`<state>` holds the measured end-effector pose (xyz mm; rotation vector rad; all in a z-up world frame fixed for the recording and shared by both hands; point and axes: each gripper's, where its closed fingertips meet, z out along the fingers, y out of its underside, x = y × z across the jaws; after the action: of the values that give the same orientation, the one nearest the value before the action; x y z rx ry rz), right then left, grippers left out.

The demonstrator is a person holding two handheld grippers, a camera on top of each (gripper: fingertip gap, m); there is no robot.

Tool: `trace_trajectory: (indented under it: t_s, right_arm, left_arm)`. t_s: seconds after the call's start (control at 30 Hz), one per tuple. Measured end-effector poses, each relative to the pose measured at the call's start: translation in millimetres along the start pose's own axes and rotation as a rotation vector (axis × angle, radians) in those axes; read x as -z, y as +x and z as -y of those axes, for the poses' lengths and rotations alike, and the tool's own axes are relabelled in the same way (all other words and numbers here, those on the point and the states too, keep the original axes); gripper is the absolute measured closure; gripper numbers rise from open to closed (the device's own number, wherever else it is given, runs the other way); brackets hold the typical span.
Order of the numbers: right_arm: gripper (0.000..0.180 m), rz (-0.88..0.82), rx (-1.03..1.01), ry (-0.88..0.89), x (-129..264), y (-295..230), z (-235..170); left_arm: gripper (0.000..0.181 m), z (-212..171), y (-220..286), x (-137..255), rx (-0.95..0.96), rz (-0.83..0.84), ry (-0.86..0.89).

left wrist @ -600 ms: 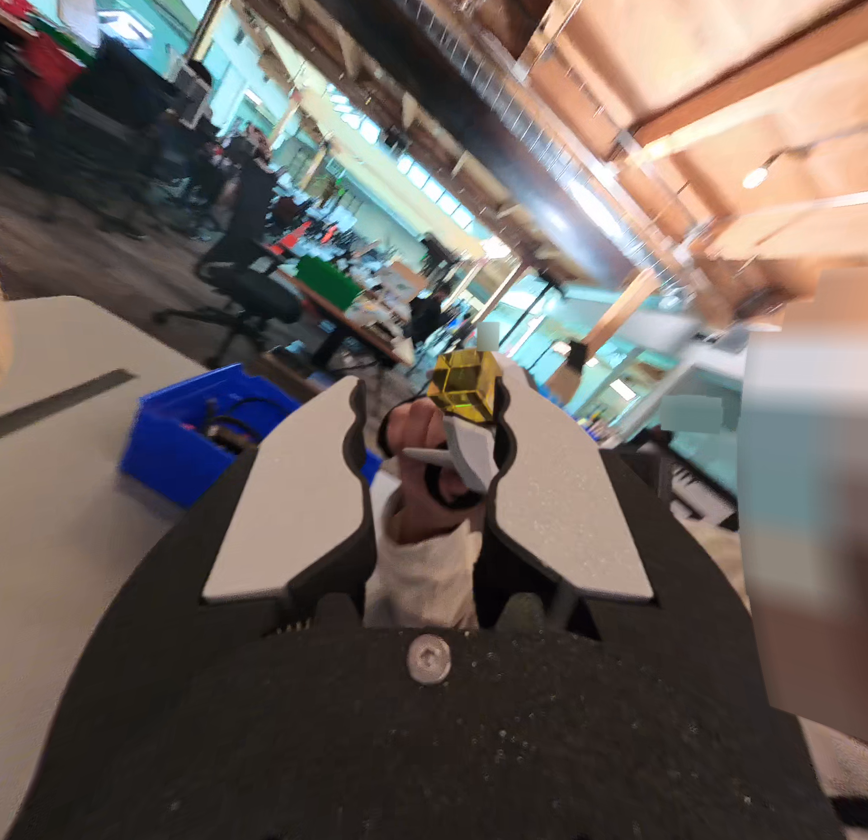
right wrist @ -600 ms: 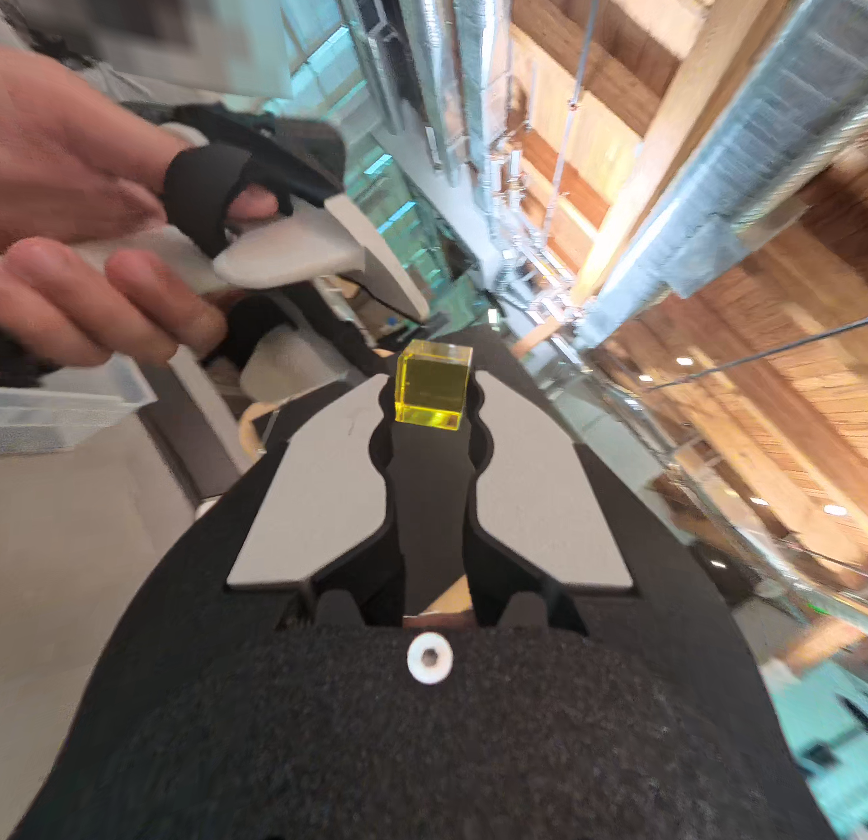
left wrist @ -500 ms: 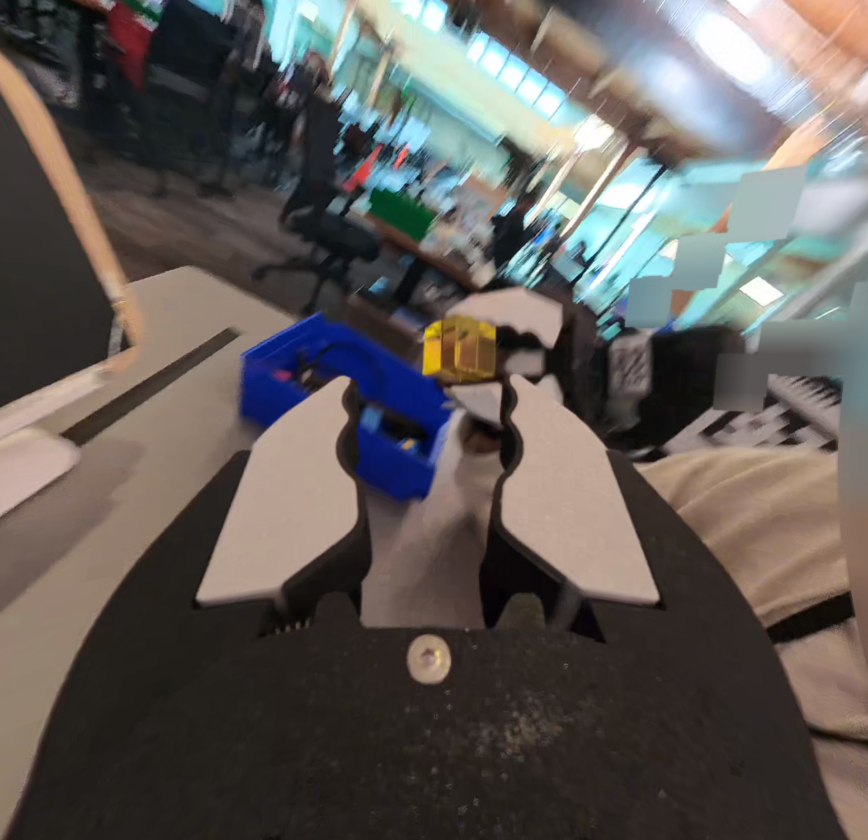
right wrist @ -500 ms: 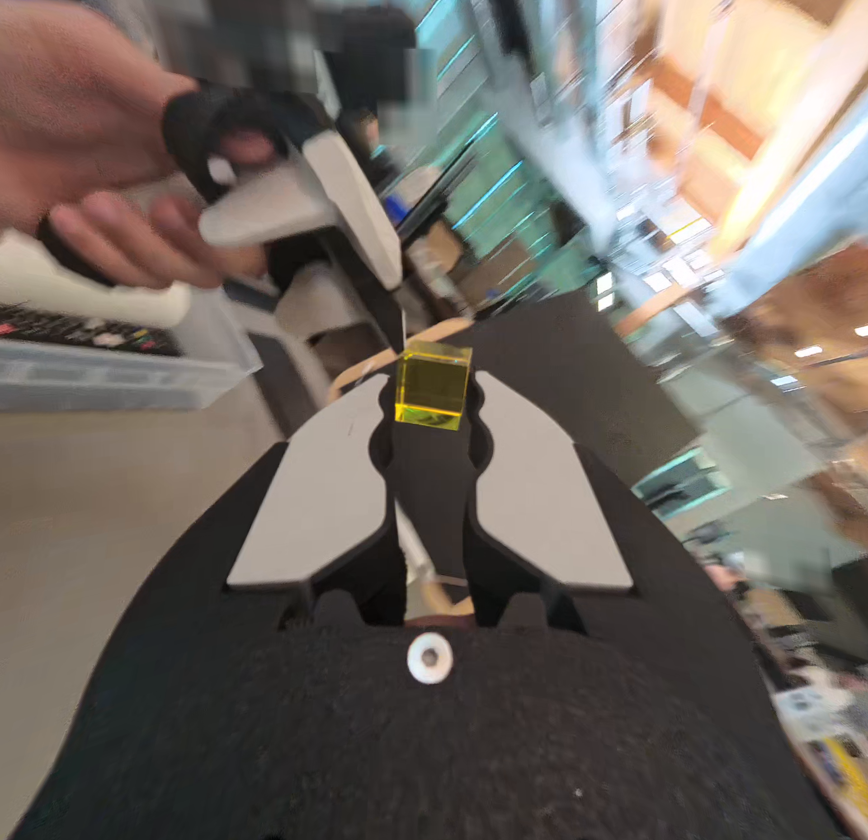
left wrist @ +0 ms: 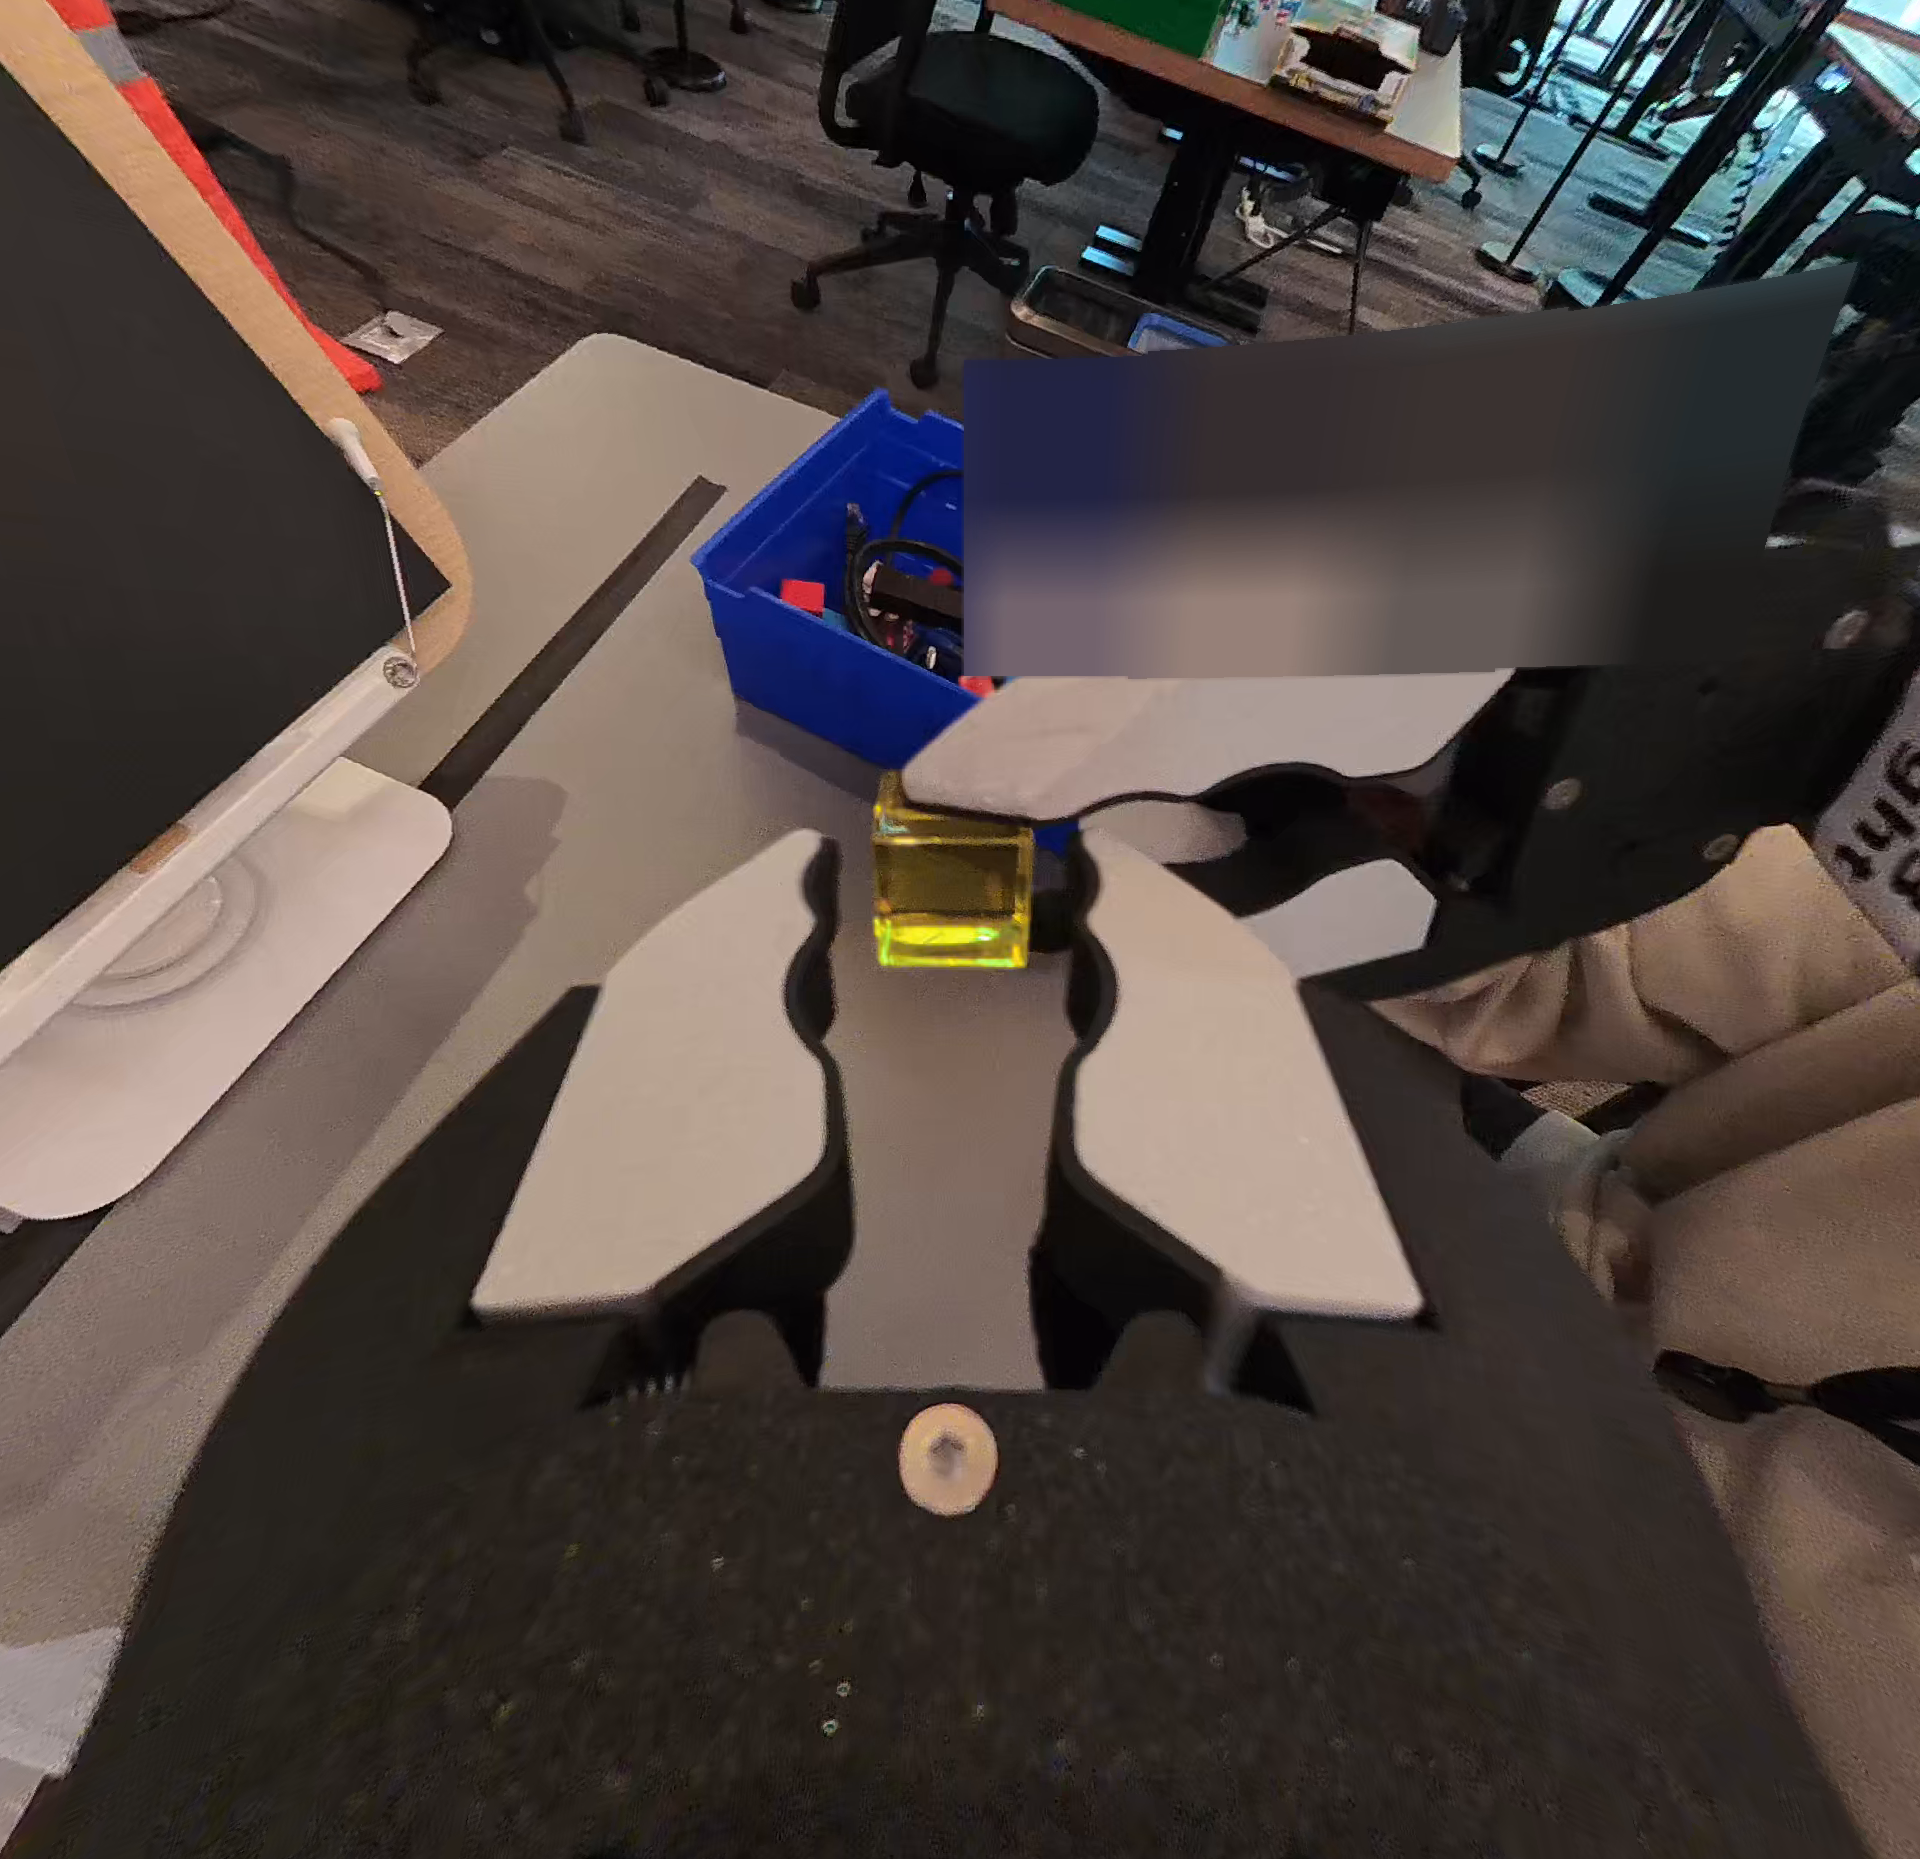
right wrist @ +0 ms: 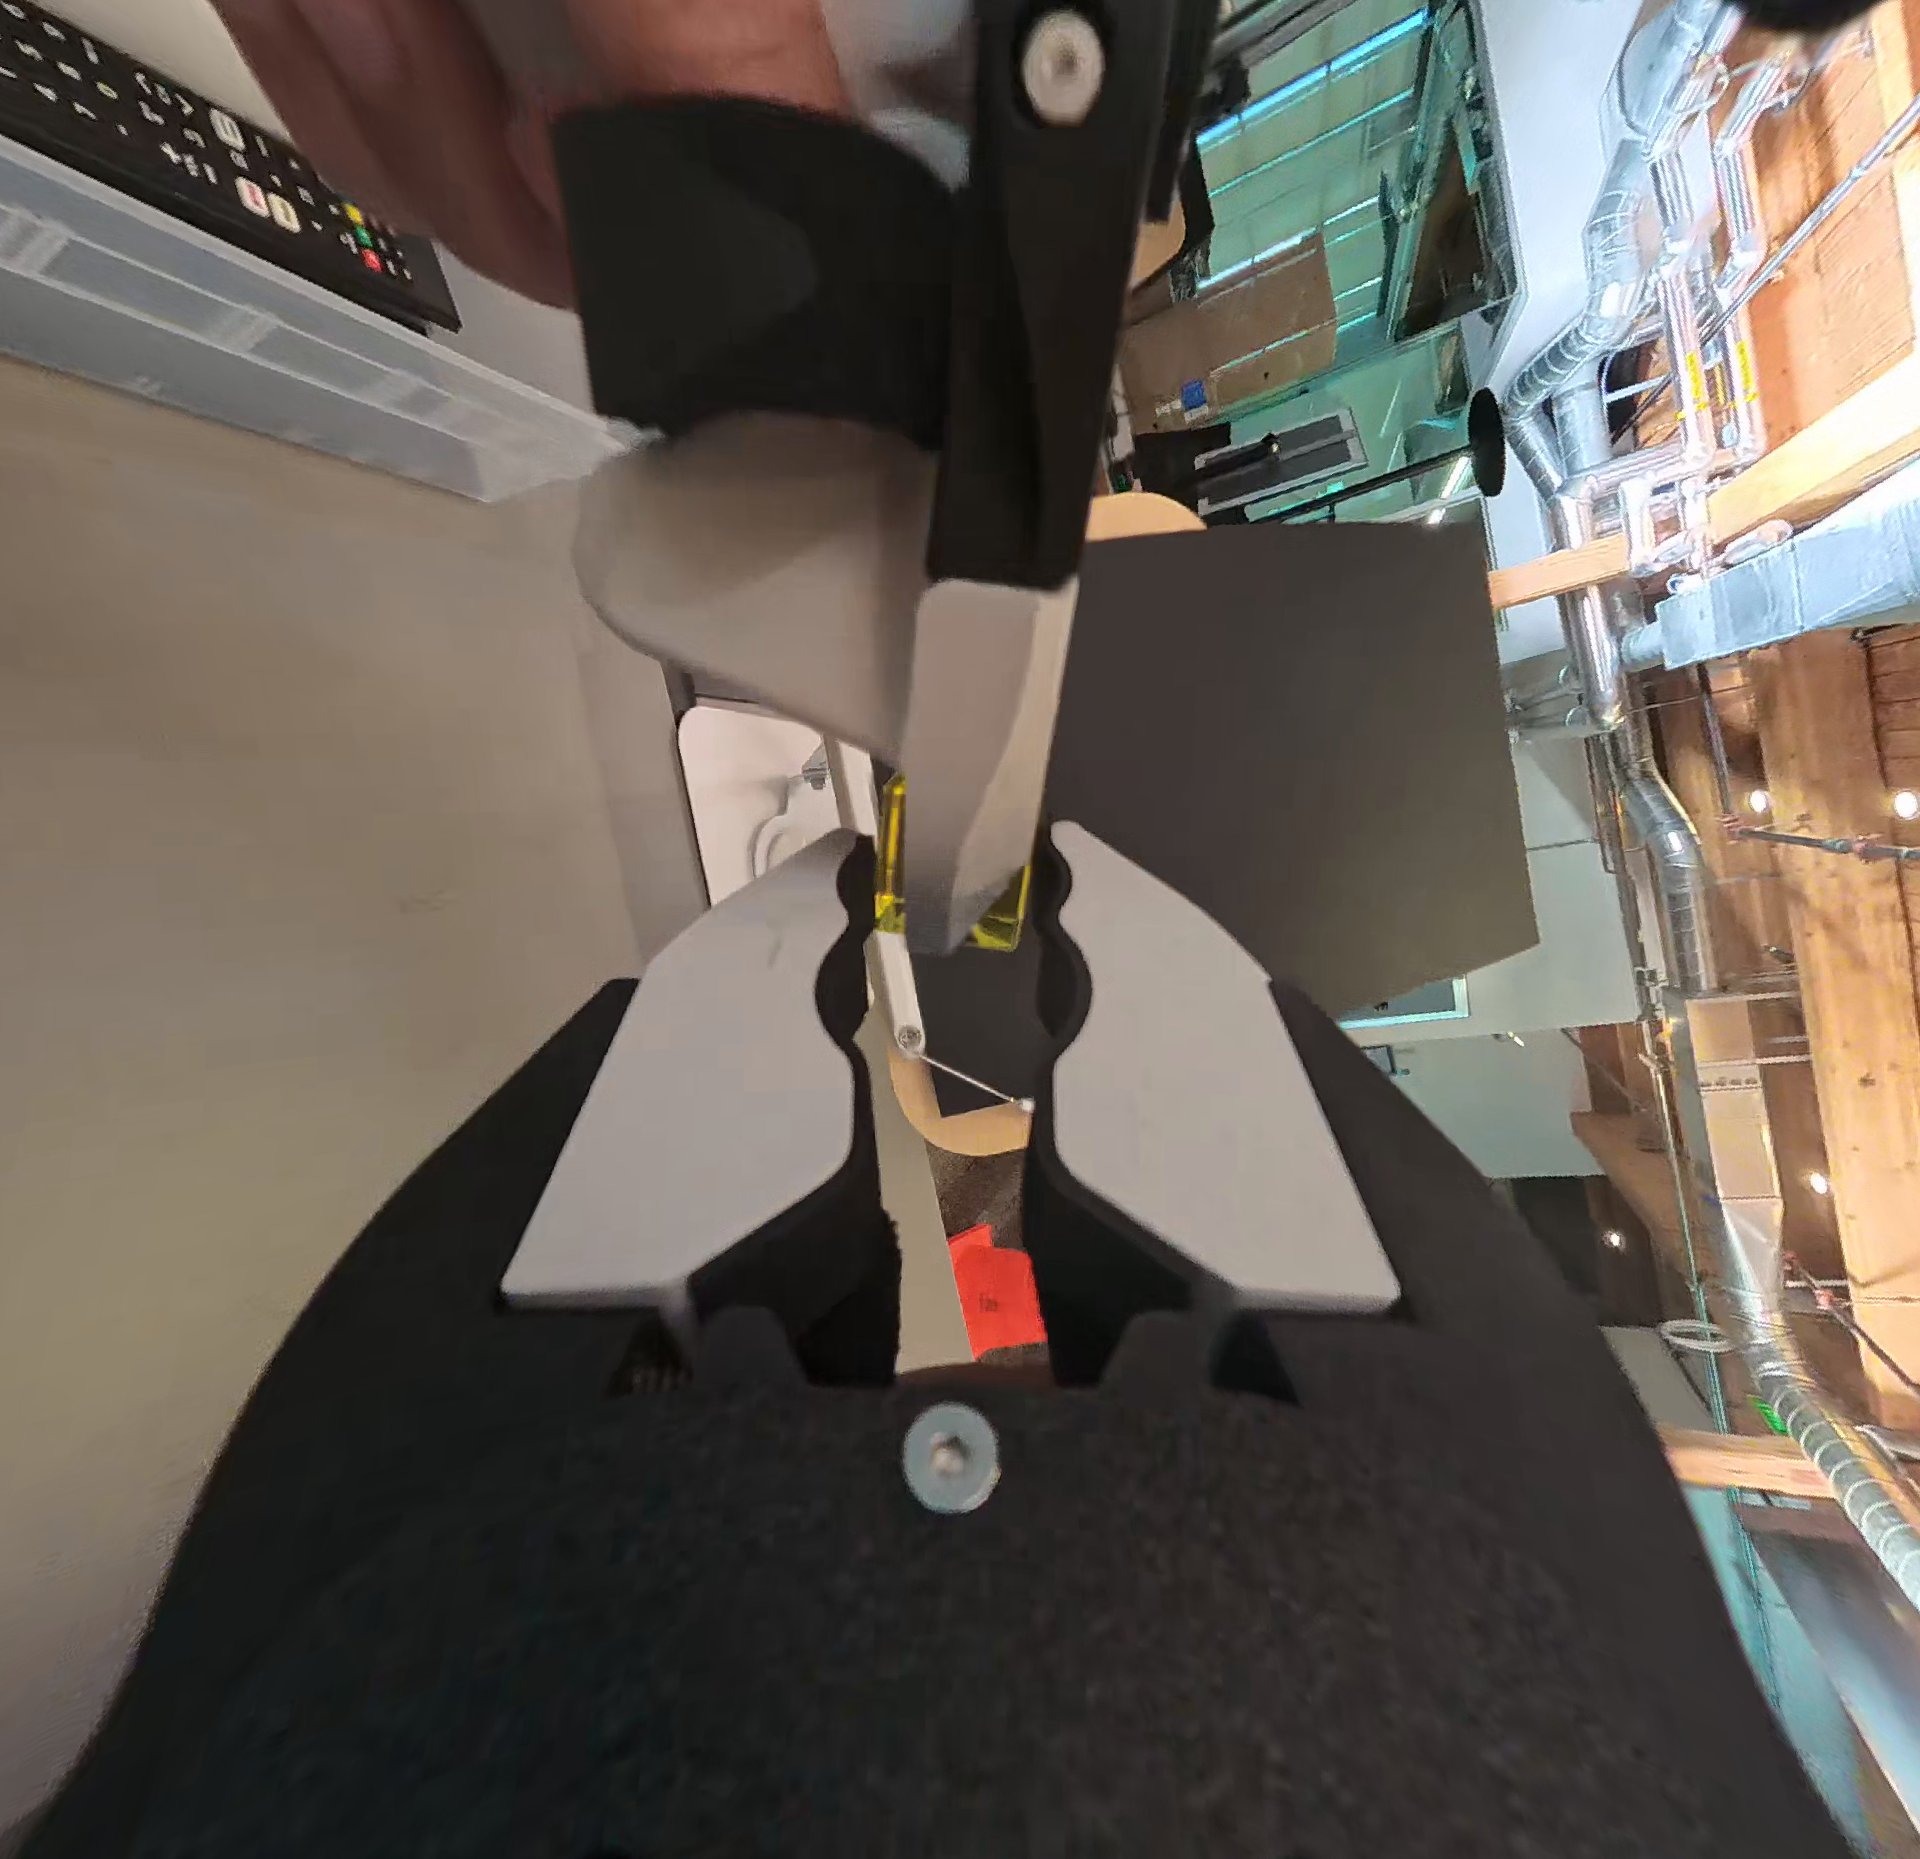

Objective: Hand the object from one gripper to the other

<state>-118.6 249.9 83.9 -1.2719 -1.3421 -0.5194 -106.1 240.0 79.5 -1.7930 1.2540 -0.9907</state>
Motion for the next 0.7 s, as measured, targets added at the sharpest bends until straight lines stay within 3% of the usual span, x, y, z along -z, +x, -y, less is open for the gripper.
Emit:
trace_trajectory:
  t_s: [0.03,0.07,0.43,0.53,0.6,0.7]
  right_arm:
    - [0.151,0.005,0.003,0.008,-1,-2,2]
    - [0.151,0.005,0.009,-0.003,-1,-3,1]
    - [0.147,-0.021,-0.013,0.100,7,0,9]
    - [0.144,0.075,-0.133,0.216,15,-2,15]
    - [0.152,0.159,-0.269,0.319,20,1,20]
    - [0.155,0.360,-0.507,0.489,29,-5,37]
  left_arm:
    - [0.152,-1,-1,-1,-0.005,-0.004,-0.006]
    - [0.153,-3,-1,-1,0.000,-0.013,-0.012]
    - [0.153,0,-4,14,0.020,-0.064,0.017]
    - [0.153,10,-2,32,-0.027,-0.119,0.101]
    - [0.154,15,2,43,-0.044,-0.164,0.151]
    - [0.153,21,11,56,-0.036,-0.244,0.209]
